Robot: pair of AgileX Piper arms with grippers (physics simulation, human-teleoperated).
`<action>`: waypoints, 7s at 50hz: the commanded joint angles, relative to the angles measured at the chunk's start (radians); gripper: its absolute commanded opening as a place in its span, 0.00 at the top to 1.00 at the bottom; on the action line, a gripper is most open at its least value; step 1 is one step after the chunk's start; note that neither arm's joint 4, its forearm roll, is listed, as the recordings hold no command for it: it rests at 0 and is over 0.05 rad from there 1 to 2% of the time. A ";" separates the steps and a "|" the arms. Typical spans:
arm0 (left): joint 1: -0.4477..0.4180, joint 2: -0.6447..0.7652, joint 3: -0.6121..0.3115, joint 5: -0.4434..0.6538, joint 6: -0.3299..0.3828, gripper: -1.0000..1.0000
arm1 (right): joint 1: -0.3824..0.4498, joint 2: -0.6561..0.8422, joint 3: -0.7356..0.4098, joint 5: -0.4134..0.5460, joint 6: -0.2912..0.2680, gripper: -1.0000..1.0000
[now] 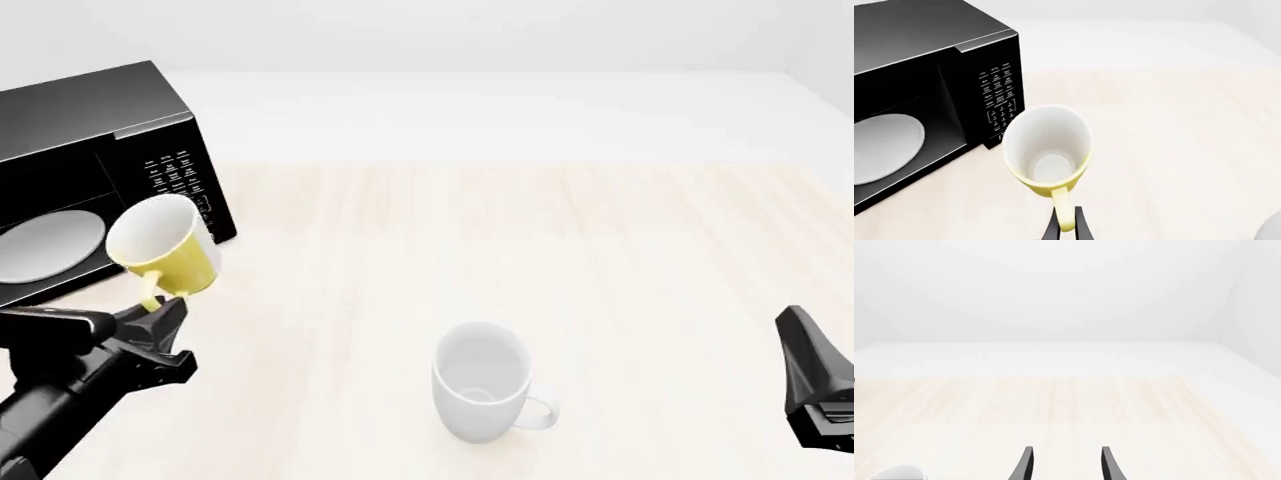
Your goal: Put the yellow and white mug in the microwave and close it.
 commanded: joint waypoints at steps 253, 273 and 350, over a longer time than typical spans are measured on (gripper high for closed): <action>0.623 0.856 -0.665 -0.099 0.037 1.00 | 0.005 0.004 0.001 -0.002 -0.002 0.00; 0.627 0.856 -0.668 -0.087 0.033 0.00 | 0.005 0.005 0.001 -0.003 -0.002 0.00; 0.593 0.007 -0.346 0.331 0.101 0.00 | 0.006 0.006 0.001 -0.004 -0.003 0.00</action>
